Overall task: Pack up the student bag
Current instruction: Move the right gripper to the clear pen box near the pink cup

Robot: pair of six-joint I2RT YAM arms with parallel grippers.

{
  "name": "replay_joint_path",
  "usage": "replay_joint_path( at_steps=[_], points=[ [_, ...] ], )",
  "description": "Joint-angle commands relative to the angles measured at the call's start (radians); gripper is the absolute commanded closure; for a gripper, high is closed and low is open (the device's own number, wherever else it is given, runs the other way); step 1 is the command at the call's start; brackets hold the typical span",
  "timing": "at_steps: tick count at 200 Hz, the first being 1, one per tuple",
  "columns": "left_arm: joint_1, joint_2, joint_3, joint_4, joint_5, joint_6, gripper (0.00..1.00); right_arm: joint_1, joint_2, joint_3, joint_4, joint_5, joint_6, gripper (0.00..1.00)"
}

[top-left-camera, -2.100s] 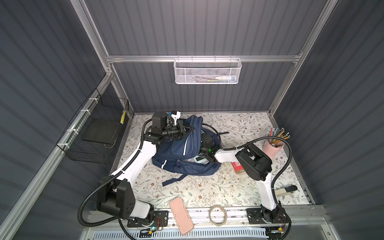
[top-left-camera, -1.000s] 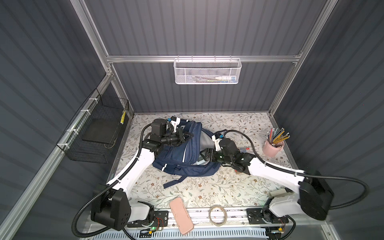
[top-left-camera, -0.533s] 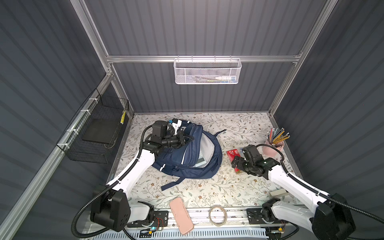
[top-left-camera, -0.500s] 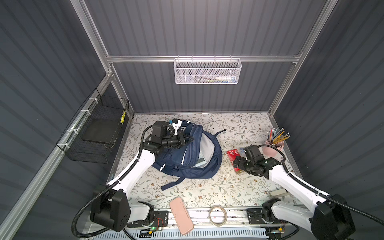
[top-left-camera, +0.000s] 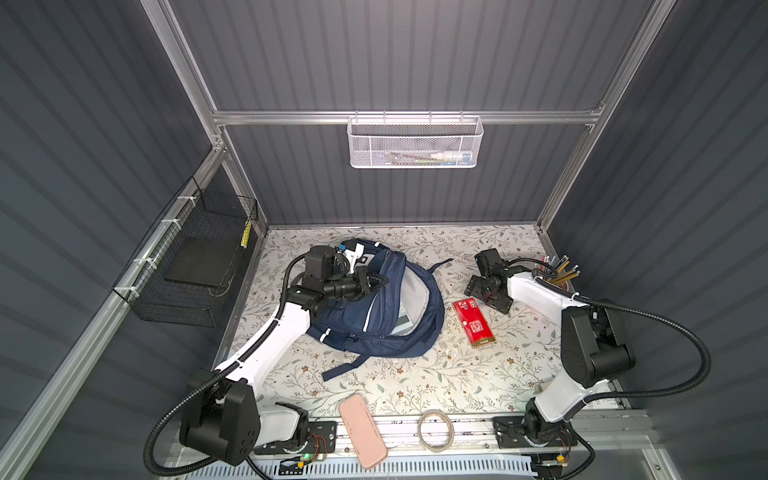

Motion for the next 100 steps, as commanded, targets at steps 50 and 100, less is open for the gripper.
replay_joint_path(
  at_steps=[50,100],
  points=[
    [0.0,-0.03,-0.04,0.005,0.001,-0.039,1.0,-0.087,0.117,0.089,-0.09,-0.026,-0.046,0.05],
    [0.0,-0.043,-0.042,0.013,0.002,-0.049,1.0,-0.088,0.177,0.175,-0.17,-0.008,-0.071,0.1]
  ],
)
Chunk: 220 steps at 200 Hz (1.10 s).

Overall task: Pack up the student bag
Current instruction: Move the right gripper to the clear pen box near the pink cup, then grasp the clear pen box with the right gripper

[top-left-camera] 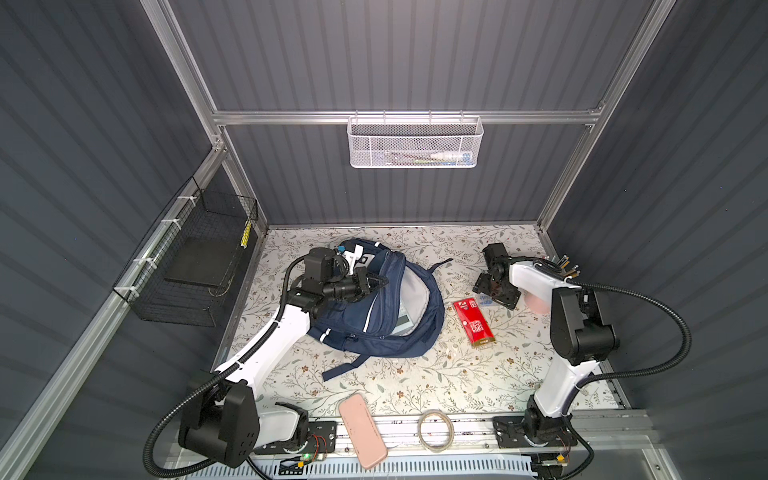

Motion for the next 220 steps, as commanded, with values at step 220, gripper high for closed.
replay_joint_path(
  at_steps=[220],
  points=[
    [0.0,-0.061,-0.036,-0.021,0.003,-0.016,1.0,0.018,0.043,0.065,-0.258,0.083,-0.164,0.35]
  ],
)
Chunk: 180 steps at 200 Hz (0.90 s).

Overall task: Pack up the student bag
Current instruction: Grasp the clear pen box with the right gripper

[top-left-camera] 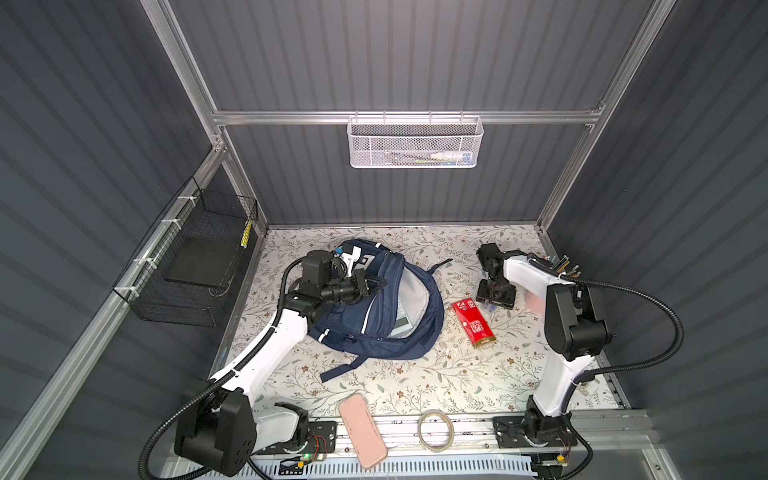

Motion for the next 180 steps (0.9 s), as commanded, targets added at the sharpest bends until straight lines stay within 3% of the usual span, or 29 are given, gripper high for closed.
replay_joint_path(
  at_steps=[1,30,47,93,161,180],
  points=[
    [0.001,-0.022,-0.012,-0.019,0.018,-0.011,1.0,-0.008,0.005,-0.008,-0.043,0.049,-0.033,0.35],
    [0.001,-0.029,-0.013,-0.025,0.014,-0.007,1.0,-0.029,0.01,-0.031,0.038,-0.037,-0.112,0.37],
    [0.0,-0.03,-0.014,-0.025,0.015,-0.007,1.0,-0.057,0.032,-0.019,0.059,-0.083,-0.17,0.34],
    [0.0,-0.032,-0.016,-0.022,0.006,-0.009,1.0,-0.063,0.075,0.003,0.083,-0.045,-0.233,0.28],
    [0.0,-0.027,-0.015,-0.025,0.003,-0.008,1.0,-0.059,0.05,-0.006,0.136,-0.053,-0.265,0.58],
    [0.0,-0.023,-0.014,-0.019,0.003,-0.011,1.0,-0.053,0.006,-0.026,0.15,-0.048,-0.265,0.62]
  ],
)
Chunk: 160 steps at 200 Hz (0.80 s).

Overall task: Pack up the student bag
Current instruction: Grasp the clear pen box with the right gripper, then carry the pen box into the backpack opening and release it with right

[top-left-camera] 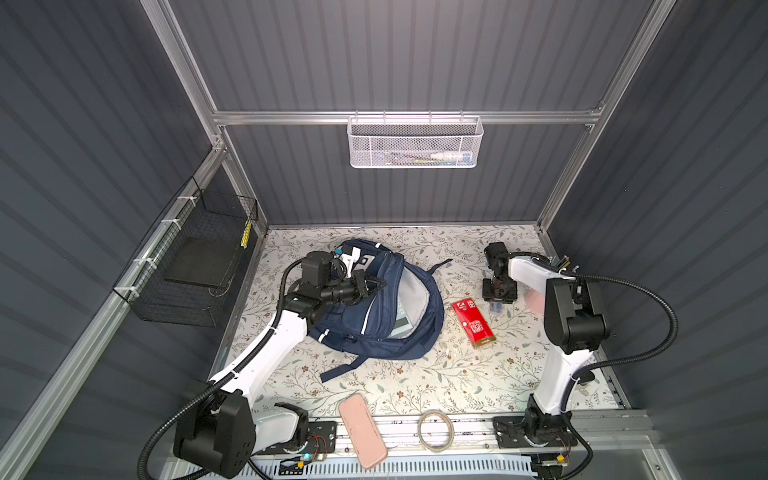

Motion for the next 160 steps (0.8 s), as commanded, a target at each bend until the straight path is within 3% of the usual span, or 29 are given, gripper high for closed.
replay_joint_path(
  at_steps=[1,50,74,92,133,160],
  points=[
    [0.0,-0.014,-0.005,-0.02,0.007,-0.008,1.0,0.01,-0.049,-0.022,0.011,0.004,-0.01,0.62],
    [0.0,-0.003,-0.002,-0.014,0.011,-0.006,1.0,0.085,-0.21,-0.059,-0.044,0.032,0.053,0.66],
    [0.0,0.004,0.008,-0.014,0.015,-0.002,1.0,0.187,-0.274,-0.045,-0.088,0.024,0.12,0.65],
    [0.001,0.003,0.021,-0.012,0.017,-0.005,1.0,0.295,-0.31,-0.033,-0.061,-0.068,0.19,0.65],
    [0.001,0.012,0.037,0.021,0.036,-0.033,1.0,0.461,-0.278,-0.001,0.15,-0.265,0.361,0.65],
    [0.001,0.02,0.047,0.025,0.039,-0.041,1.0,0.529,-0.191,0.074,0.221,-0.247,0.364,0.64]
  ],
)
